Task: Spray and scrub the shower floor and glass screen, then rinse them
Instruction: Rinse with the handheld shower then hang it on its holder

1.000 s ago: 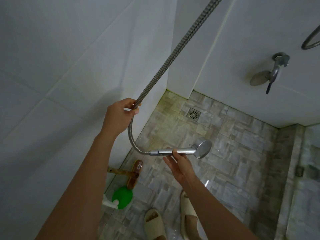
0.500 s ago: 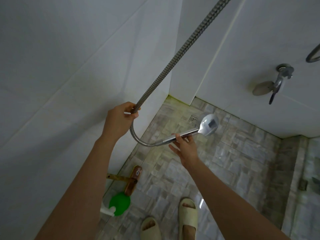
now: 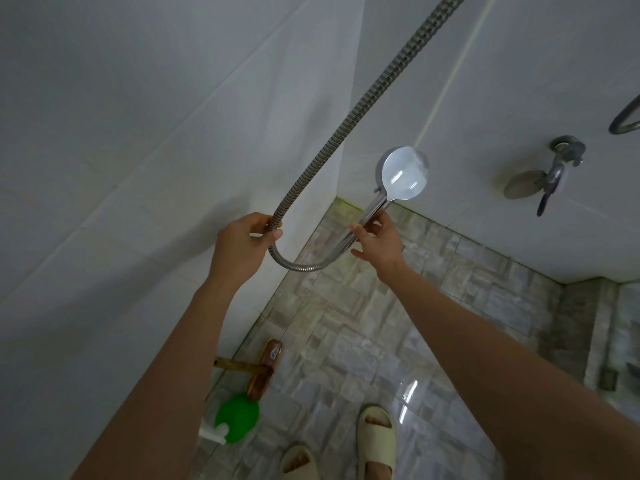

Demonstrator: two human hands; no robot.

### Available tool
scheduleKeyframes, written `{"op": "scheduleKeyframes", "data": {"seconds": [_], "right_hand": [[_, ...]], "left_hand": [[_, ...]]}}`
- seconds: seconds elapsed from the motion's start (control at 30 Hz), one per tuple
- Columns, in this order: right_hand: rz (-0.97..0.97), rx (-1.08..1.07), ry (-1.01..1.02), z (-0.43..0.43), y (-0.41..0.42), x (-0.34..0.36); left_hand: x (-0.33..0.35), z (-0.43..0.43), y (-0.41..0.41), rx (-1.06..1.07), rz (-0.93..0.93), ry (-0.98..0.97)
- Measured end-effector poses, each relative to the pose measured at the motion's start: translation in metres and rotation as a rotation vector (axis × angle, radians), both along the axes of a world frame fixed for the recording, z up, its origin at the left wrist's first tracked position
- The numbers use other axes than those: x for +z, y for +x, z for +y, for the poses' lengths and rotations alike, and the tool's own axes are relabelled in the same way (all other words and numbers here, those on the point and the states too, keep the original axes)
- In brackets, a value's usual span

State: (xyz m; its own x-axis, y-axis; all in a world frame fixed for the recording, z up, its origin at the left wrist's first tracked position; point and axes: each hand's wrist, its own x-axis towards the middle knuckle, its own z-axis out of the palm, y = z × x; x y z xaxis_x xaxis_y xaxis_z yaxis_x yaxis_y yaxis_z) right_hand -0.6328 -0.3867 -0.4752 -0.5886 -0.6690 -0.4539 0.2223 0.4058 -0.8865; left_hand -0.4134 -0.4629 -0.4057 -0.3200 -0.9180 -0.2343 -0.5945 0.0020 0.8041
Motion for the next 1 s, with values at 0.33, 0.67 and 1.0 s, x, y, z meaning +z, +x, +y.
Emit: {"op": "scheduleKeyframes", "data": {"seconds": [0.33,0.67,1.0], "right_hand": [[0.227,0.018,0.044,0.001,-0.008,0.001],[0.285,-0.033,0.097,0.016,-0.017,-0.005],[0.074,-0.043,0.054,0.035,0.009,-0.005]], "left_hand": [[-0.005,0.01,-0.003,-0.025,-0.019,0.026],[-0.01,0.016,-0.005,-0.069,-0.05,-0.006],[-0.006,0.02,-0.005,-0.061,-0.082,-0.047]]}}
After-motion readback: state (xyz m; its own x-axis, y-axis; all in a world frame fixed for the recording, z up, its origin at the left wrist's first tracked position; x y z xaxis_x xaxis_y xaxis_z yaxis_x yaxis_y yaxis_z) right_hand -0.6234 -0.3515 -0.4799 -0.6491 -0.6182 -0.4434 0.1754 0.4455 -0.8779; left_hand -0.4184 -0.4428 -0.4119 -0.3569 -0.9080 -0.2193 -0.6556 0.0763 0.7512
